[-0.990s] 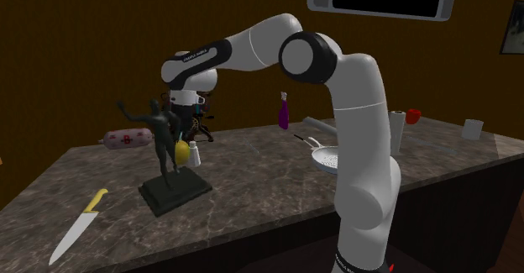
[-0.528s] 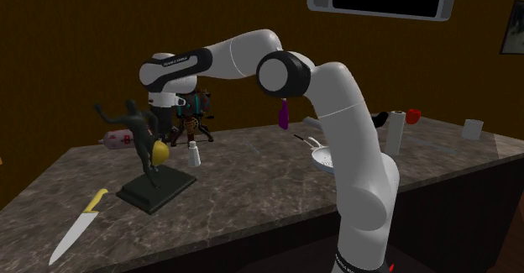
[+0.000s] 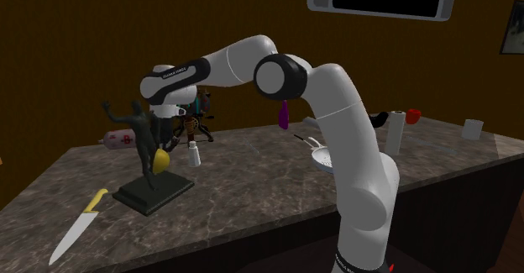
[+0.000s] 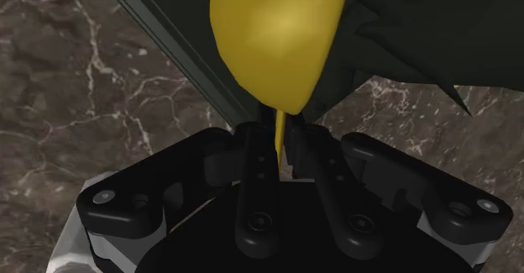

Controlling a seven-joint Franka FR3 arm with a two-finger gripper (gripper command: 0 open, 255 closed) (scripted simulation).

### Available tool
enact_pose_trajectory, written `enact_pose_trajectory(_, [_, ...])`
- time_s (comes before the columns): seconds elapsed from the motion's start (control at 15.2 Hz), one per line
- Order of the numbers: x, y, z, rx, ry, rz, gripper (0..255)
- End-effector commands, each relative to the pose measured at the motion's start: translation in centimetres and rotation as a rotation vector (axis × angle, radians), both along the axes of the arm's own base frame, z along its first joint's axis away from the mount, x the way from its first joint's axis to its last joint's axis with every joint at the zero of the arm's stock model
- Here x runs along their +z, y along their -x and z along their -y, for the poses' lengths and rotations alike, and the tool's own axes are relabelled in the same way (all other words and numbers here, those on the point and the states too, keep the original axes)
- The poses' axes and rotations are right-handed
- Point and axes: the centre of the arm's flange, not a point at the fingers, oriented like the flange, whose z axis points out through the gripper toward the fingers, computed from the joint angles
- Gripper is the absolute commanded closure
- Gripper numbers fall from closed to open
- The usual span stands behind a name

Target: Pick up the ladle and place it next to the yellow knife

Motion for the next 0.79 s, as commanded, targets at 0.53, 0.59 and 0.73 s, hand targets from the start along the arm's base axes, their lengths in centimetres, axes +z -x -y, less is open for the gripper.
enact_pose_trajectory(0.53, [-5.4,0.1,-0.1,0.002,-0.001,-0.002,255])
enact_pose_trajectory(0.59, [-6.0,0.1,-0.1,0.002,-0.001,-0.002,255])
enact_pose_trajectory(0.73, [-6.9,0.1,-0.1,0.002,-0.001,-0.002,255])
